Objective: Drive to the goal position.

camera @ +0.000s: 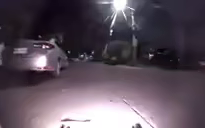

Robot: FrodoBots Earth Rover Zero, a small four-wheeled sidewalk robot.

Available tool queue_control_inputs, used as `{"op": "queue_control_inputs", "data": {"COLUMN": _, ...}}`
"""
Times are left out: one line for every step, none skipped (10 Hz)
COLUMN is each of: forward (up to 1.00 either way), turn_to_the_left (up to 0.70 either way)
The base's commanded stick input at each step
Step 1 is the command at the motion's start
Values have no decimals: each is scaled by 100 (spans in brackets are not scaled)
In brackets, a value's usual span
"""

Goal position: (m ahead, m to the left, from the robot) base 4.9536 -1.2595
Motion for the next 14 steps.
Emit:
{"op": "queue_control_inputs", "data": {"forward": 85, "turn_to_the_left": 0}}
{"op": "queue_control_inputs", "data": {"forward": 85, "turn_to_the_left": 0}}
{"op": "queue_control_inputs", "data": {"forward": 85, "turn_to_the_left": 0}}
{"op": "queue_control_inputs", "data": {"forward": 85, "turn_to_the_left": 0}}
{"op": "queue_control_inputs", "data": {"forward": 85, "turn_to_the_left": 0}}
{"op": "queue_control_inputs", "data": {"forward": 85, "turn_to_the_left": 0}}
{"op": "queue_control_inputs", "data": {"forward": 85, "turn_to_the_left": 0}}
{"op": "queue_control_inputs", "data": {"forward": 85, "turn_to_the_left": 0}}
{"op": "queue_control_inputs", "data": {"forward": 85, "turn_to_the_left": 0}}
{"op": "queue_control_inputs", "data": {"forward": 85, "turn_to_the_left": 0}}
{"op": "queue_control_inputs", "data": {"forward": 85, "turn_to_the_left": 0}}
{"op": "queue_control_inputs", "data": {"forward": 85, "turn_to_the_left": 0}}
{"op": "queue_control_inputs", "data": {"forward": 85, "turn_to_the_left": 0}}
{"op": "queue_control_inputs", "data": {"forward": 85, "turn_to_the_left": 0}}
